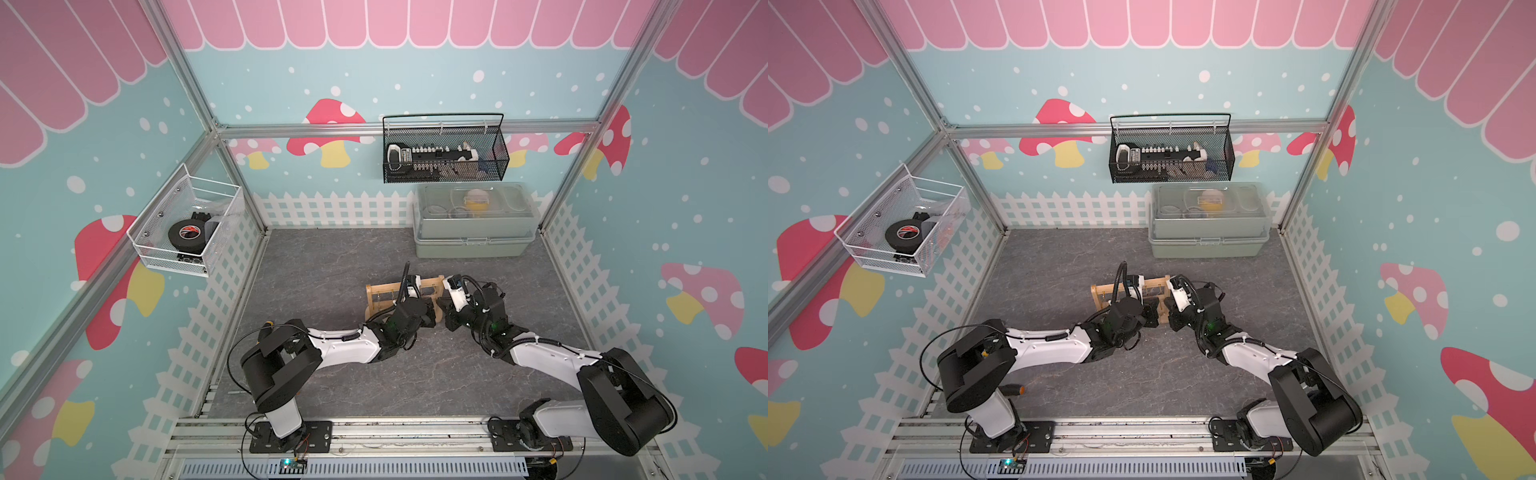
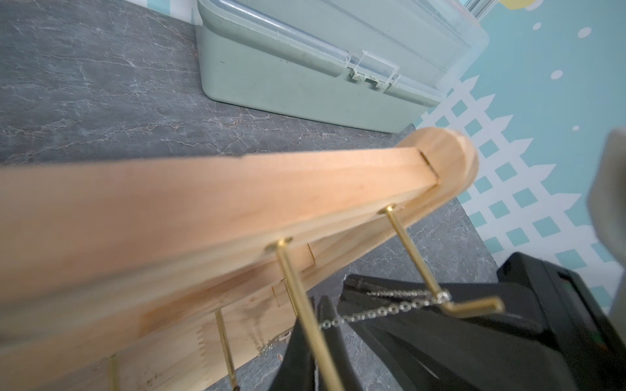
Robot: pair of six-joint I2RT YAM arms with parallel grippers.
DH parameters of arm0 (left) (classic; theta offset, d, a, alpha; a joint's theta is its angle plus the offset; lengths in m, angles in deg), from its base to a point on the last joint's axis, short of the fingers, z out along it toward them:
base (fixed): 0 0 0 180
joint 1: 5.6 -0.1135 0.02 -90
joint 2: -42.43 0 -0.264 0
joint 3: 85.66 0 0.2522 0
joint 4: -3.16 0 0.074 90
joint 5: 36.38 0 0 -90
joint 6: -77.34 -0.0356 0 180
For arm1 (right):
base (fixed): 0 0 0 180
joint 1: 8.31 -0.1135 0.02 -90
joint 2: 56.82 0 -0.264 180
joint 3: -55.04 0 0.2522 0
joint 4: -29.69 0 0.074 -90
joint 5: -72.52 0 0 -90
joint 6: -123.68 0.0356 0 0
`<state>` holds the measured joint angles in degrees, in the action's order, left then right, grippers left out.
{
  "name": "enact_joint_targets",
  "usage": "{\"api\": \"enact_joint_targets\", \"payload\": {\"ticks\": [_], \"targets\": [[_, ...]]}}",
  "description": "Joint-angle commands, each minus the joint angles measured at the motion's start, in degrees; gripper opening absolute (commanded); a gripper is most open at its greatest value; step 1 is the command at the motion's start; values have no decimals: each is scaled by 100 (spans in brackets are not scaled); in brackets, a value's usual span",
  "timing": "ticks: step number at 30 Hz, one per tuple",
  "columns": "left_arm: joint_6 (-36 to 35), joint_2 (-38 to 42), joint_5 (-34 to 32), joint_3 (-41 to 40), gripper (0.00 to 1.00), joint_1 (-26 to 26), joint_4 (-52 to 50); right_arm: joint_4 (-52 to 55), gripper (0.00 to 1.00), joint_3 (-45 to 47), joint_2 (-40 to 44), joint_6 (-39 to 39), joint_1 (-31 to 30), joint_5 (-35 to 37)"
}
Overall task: Hang the necklace on the jewelry display stand
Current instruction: Adjust the necklace on the stand.
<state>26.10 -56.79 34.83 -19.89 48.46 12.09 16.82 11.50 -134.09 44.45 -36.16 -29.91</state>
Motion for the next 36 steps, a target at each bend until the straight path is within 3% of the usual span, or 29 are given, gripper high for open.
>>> {"api": "enact_joint_targets", "payload": {"ticks": [1, 16, 23, 36], "targets": [[19, -150, 15, 108, 4, -45, -205, 44, 8, -92, -139, -80, -23, 16], [113, 139, 15, -124, 17, -45, -232, 199, 14, -89, 29, -67, -20, -21], [105, 331, 312, -234, 25, -36, -192, 316, 19, -84, 194, -71, -24, -58], [162, 696, 287, -458, 26, 7, -186, 732, 23, -15, 734, -104, -27, -5]]}}
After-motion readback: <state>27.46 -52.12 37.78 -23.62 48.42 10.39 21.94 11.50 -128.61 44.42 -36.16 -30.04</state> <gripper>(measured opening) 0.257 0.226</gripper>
